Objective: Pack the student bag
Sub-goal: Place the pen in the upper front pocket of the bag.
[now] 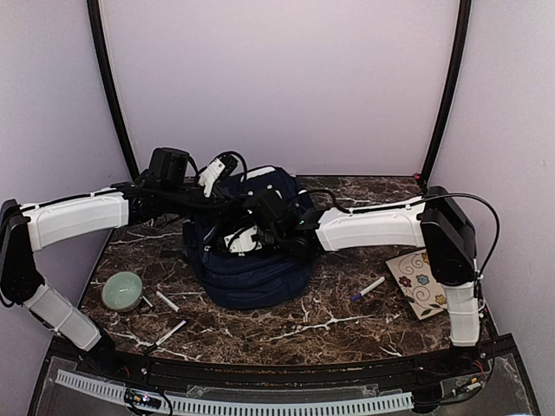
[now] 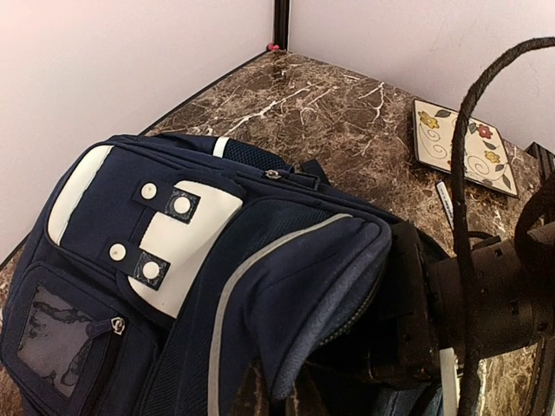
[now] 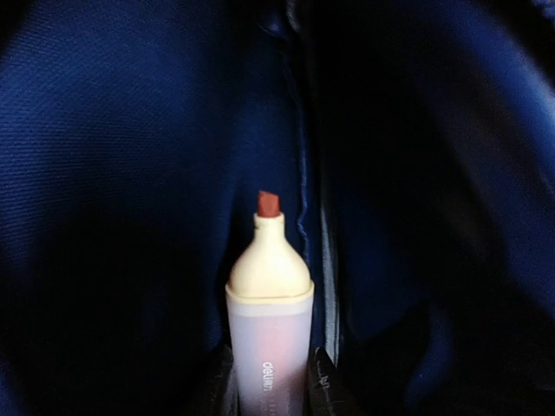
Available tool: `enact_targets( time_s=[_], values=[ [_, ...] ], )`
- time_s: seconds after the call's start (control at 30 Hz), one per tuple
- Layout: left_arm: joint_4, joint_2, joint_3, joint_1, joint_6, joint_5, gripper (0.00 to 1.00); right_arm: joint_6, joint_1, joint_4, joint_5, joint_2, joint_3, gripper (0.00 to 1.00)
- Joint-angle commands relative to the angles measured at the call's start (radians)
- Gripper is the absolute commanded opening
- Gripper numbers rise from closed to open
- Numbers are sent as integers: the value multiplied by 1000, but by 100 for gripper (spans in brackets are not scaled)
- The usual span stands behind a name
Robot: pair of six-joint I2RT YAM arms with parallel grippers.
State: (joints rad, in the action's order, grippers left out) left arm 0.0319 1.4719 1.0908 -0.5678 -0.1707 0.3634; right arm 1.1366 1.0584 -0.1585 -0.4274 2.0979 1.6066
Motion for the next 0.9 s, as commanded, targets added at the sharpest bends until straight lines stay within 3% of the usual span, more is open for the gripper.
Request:
enact_targets(
  time_s=[0.0,0.1,0.27,0.53,0.87],
  values=[
    [-174,-90,11,14,27,55,0,35,-2,151,-80,54,15,28],
    [-172,-88,9,16,20,54,0,-13,-1,129,-52,28,15,37],
    [-173,-85,10,24,22,58,0,-117,3,50,12,-25,27,41],
    [-169,-98,-9,25,17,33,0,-326,3,-228,288,-176,-3,40],
    [-168,-104,-32,25,-1,-21,1,-461,-29,-431,518,-432,-263,37]
  ],
)
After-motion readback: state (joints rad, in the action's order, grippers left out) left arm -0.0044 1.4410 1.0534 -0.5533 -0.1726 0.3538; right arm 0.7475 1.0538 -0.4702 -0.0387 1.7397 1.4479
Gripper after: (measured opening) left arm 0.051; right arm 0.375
